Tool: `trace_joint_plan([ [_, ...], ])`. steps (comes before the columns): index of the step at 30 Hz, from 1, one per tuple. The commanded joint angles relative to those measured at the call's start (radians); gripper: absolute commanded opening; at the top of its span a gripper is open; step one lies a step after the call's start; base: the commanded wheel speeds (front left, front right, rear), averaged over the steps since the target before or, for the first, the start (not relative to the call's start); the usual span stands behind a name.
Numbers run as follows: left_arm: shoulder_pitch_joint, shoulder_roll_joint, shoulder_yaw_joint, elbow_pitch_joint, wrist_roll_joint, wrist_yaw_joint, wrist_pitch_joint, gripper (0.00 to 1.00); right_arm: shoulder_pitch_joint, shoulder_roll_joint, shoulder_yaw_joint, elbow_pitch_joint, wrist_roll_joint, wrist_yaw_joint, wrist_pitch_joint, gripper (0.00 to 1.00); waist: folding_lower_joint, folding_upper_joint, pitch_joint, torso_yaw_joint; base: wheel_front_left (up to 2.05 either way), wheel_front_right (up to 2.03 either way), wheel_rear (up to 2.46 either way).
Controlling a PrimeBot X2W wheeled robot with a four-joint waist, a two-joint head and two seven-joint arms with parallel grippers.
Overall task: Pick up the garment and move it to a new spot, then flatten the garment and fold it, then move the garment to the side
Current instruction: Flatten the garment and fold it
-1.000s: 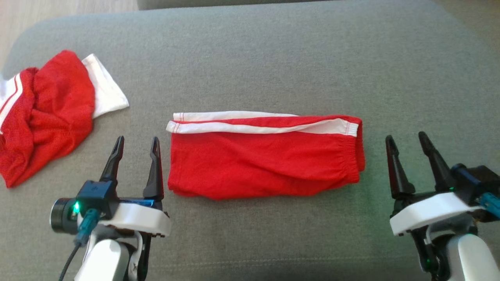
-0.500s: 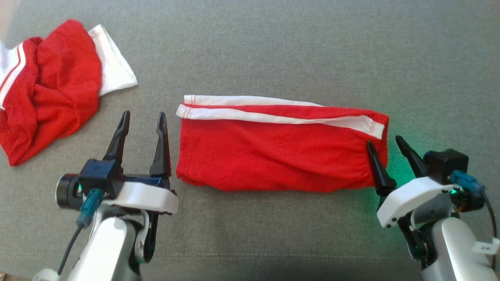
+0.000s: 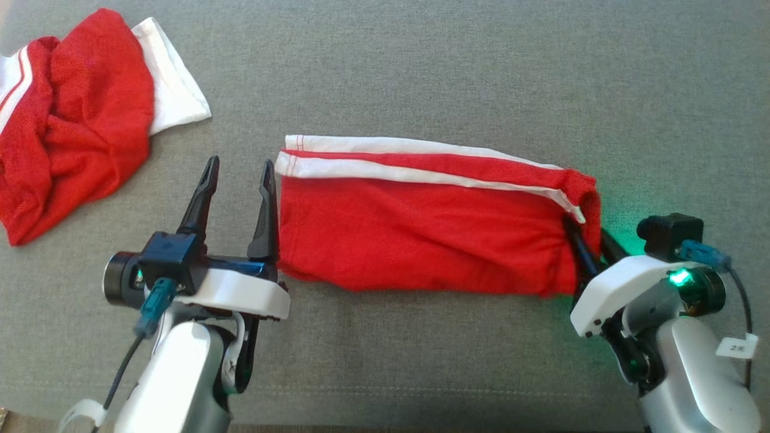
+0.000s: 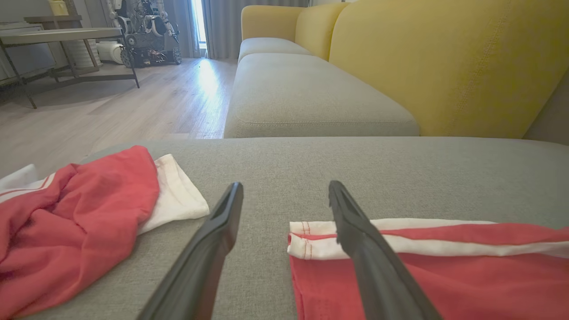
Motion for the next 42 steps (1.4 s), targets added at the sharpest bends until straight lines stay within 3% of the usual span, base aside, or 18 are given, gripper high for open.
trace_joint_plan([
  [1, -0.042, 0.012, 0.034, -0.027, 0.010, -0.004, -0.010, 1.00, 0.000, -0.013, 0.033, 0.000, 0.019, 0.004, 0.023, 0.00, 0.0000, 0.0000, 0.001, -0.002, 0.00, 0.00, 0.00],
  [11, -0.047, 0.012, 0.038, -0.021, 0.012, -0.006, -0.012, 1.00, 0.009, -0.056, -0.005, -0.021, 0.074, 0.004, 0.038, 0.00, 0.0000, 0.0000, -0.005, -0.023, 0.00, 0.00, 0.00],
  [22, -0.037, 0.013, 0.043, -0.019, 0.009, -0.006, -0.013, 1.00, 0.071, -0.129, -0.079, -0.132, 0.096, 0.004, 0.082, 0.00, 0.0000, 0.0000, -0.022, -0.046, 0.00, 0.00, 0.00],
  [35, -0.033, 0.015, 0.036, -0.017, 0.011, -0.007, -0.013, 1.00, 0.049, -0.107, -0.015, -0.397, 0.526, 0.004, 0.287, 0.00, 0.0000, 0.0000, -0.042, -0.050, 0.00, 0.00, 0.00],
  [42, -0.044, 0.007, 0.027, -0.015, 0.014, -0.009, -0.013, 1.00, -0.033, -0.061, 0.103, -0.377, 0.623, 0.004, 0.353, 0.00, 0.0000, 0.0000, -0.034, -0.008, 0.00, 0.00, 0.00],
])
